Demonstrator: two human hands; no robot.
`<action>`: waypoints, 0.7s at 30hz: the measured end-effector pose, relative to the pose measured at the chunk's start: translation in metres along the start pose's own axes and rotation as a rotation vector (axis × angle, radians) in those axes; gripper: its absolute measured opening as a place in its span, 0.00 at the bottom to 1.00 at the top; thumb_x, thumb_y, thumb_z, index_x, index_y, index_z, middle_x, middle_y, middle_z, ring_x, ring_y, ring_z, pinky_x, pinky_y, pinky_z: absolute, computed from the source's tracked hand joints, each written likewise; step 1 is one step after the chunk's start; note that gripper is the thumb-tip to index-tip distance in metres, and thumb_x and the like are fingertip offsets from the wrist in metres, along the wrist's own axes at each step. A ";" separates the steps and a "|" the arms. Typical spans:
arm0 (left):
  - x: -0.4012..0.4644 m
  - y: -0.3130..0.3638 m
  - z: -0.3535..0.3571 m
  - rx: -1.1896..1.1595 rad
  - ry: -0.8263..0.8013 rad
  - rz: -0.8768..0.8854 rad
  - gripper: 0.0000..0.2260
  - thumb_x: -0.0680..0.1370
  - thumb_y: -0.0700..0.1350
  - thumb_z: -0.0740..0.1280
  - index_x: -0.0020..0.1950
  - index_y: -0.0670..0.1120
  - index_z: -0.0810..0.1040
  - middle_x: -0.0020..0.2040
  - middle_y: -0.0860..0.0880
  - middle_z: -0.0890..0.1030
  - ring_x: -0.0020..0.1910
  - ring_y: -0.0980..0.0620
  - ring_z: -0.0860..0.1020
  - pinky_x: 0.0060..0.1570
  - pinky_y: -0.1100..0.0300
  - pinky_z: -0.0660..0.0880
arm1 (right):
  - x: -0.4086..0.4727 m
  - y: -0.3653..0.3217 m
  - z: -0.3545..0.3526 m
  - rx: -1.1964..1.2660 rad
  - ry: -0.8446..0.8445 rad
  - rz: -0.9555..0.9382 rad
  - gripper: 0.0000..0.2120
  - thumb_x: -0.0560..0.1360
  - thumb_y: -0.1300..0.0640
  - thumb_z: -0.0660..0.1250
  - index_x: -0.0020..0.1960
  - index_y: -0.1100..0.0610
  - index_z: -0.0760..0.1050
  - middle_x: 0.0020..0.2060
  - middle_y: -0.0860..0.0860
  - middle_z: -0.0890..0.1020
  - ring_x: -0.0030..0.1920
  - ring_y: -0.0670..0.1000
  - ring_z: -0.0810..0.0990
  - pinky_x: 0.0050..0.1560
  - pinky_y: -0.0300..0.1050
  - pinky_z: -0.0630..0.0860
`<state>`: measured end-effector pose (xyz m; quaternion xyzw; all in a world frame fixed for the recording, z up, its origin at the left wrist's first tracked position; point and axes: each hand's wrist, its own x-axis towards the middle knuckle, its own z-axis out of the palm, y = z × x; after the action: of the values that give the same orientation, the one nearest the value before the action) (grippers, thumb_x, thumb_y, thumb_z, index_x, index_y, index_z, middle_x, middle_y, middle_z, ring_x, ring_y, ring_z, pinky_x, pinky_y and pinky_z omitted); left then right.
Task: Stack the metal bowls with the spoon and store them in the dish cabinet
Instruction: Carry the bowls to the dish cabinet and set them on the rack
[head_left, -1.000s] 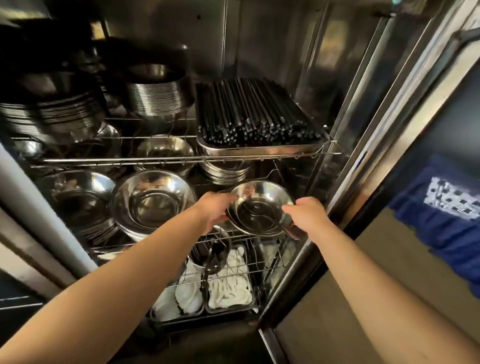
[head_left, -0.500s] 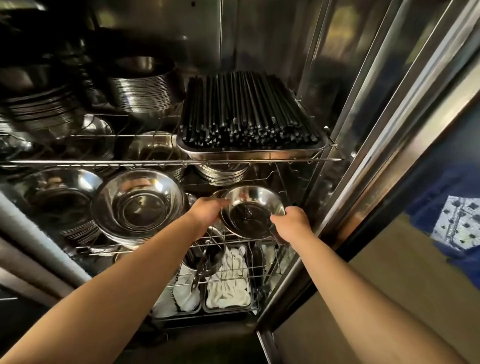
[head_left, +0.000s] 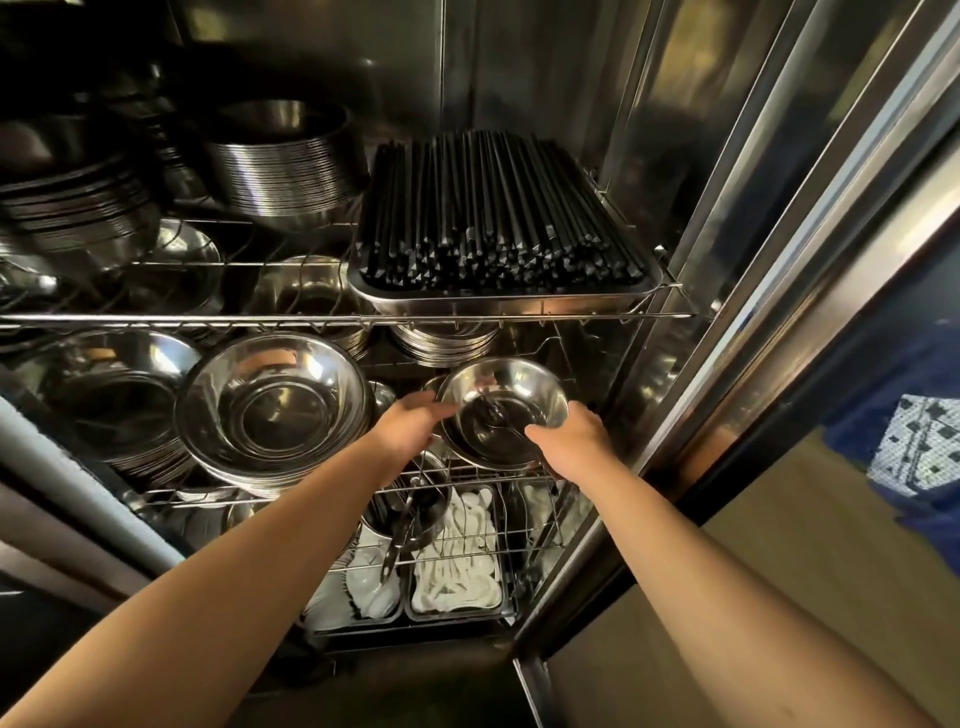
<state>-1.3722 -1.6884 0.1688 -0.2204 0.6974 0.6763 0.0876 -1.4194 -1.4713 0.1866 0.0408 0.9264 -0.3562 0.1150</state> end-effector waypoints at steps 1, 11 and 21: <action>-0.003 -0.002 -0.002 0.054 0.007 0.016 0.34 0.75 0.54 0.73 0.78 0.48 0.65 0.74 0.46 0.72 0.70 0.44 0.72 0.72 0.47 0.67 | -0.001 0.001 -0.001 -0.014 -0.014 -0.005 0.29 0.74 0.48 0.71 0.70 0.58 0.69 0.63 0.57 0.74 0.47 0.52 0.78 0.34 0.38 0.71; -0.055 -0.047 -0.034 0.818 0.048 0.322 0.34 0.77 0.59 0.67 0.80 0.51 0.60 0.77 0.49 0.68 0.74 0.48 0.69 0.71 0.53 0.67 | -0.017 -0.004 0.007 -0.303 0.105 -0.325 0.27 0.77 0.49 0.67 0.73 0.59 0.70 0.67 0.58 0.73 0.68 0.60 0.67 0.68 0.54 0.70; -0.085 -0.106 -0.051 1.479 0.271 0.358 0.37 0.79 0.62 0.59 0.82 0.47 0.48 0.78 0.46 0.64 0.79 0.46 0.61 0.78 0.51 0.58 | -0.026 -0.022 0.028 -0.621 0.136 -0.368 0.13 0.77 0.48 0.67 0.54 0.57 0.80 0.51 0.56 0.83 0.60 0.58 0.76 0.53 0.52 0.78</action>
<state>-1.2422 -1.7209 0.1124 -0.0689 0.9975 0.0053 0.0152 -1.3923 -1.5068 0.1870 -0.1400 0.9877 -0.0692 -0.0060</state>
